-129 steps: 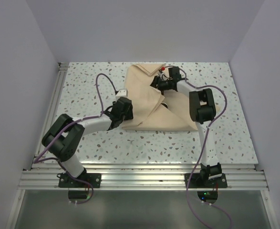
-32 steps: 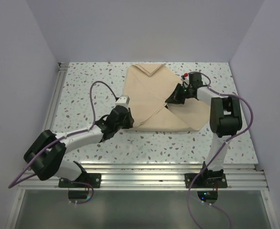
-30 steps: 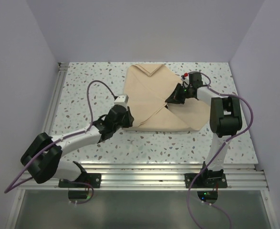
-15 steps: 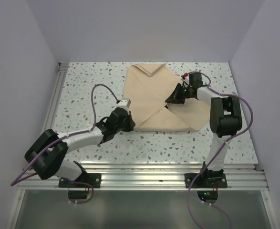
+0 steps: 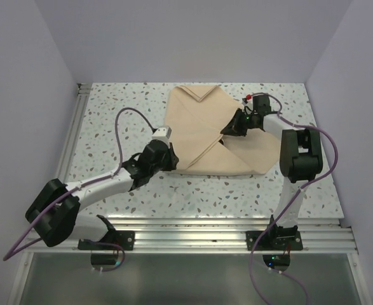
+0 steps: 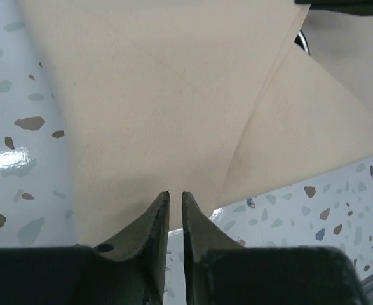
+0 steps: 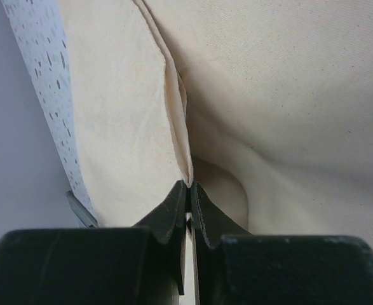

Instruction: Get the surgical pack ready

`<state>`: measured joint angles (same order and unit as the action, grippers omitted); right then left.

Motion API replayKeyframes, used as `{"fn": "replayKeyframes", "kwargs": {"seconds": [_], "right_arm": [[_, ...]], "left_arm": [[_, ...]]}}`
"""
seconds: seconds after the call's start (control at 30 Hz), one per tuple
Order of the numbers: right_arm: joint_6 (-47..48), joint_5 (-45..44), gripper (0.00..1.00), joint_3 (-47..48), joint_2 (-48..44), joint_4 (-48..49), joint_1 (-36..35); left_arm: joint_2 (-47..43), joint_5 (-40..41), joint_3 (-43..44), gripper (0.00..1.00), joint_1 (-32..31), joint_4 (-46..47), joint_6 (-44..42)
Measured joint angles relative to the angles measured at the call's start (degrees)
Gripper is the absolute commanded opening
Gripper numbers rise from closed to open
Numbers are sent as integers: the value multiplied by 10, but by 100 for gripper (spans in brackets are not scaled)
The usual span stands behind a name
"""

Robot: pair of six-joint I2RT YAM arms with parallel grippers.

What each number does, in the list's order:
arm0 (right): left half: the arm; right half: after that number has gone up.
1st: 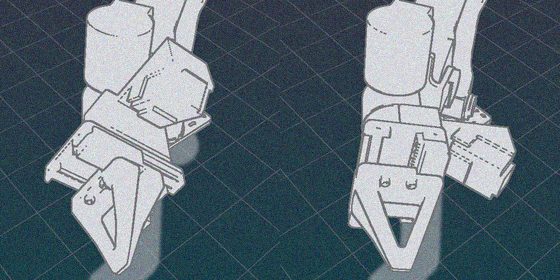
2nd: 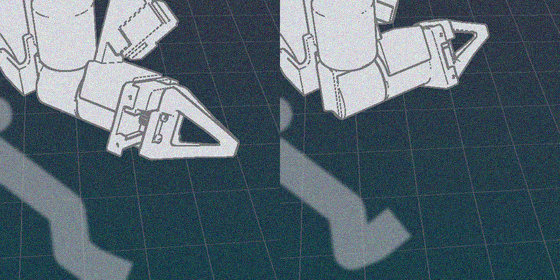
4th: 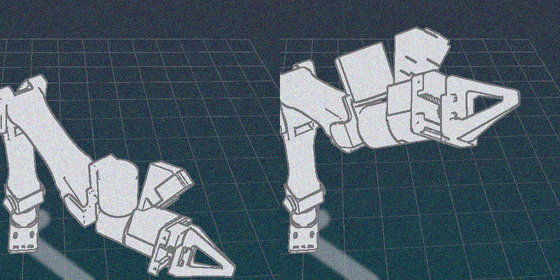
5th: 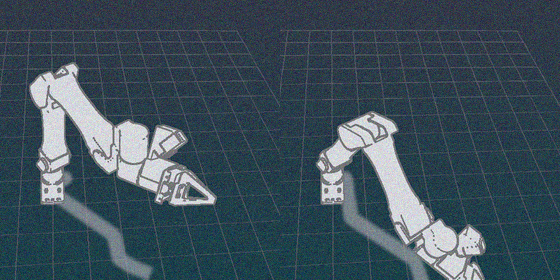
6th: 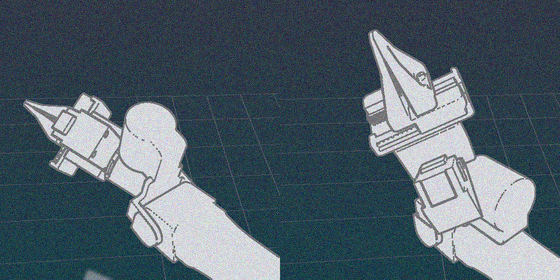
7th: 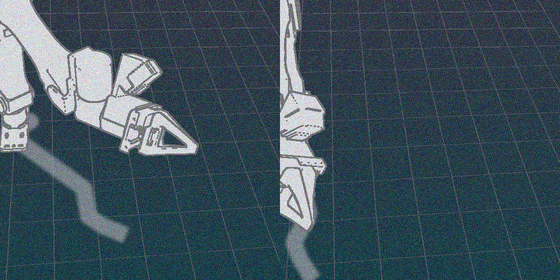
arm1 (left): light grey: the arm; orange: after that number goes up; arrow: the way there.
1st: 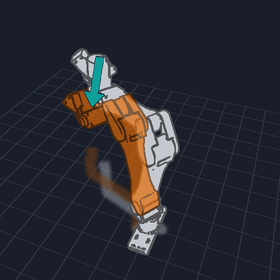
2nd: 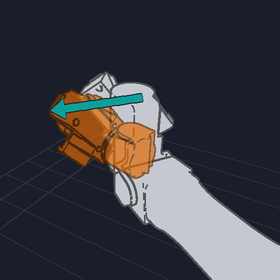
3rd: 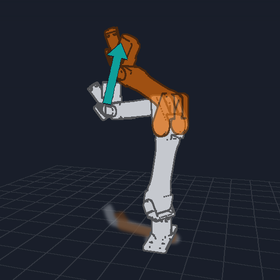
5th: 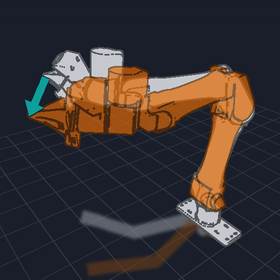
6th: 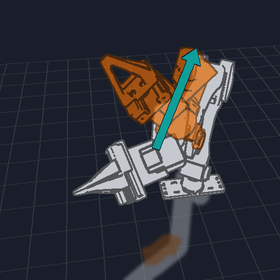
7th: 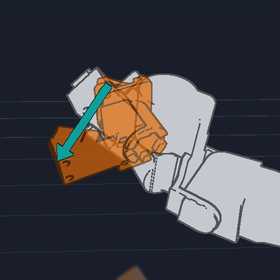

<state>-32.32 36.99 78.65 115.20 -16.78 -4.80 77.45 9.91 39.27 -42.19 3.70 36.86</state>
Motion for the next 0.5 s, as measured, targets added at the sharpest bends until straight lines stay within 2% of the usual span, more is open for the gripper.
{"fn": "replayKeyframes", "kwargs": {"seconds": [0.07, 0.1, 0.13, 0.27, 0.3, 0.5], "right_arm": [[0, 0, 11, 1, 0, 0, 1], [0, 0, 13, 1, 0, 0, 1], [0, 0, 23, 1, 0, 0, 1], [3, -4, 33, 1, 0, 0, 4], [3, -5, 39, 1, 0, 0, 7], [4, -33, 40, -32, -30, 3, 39]], "left_arm": [[-7, 12, 18, 25, 0, -14, -8], [-9, 19, 28, 32, 2, -24, -10], [-10, 29, 39, 34, 3, -36, -14], [-4, 73, 76, 38, 17, -78, -22], [-1, 82, 81, 39, 23, -81, -23], [25, 102, 84, 39, 40, -89, -35]]}}
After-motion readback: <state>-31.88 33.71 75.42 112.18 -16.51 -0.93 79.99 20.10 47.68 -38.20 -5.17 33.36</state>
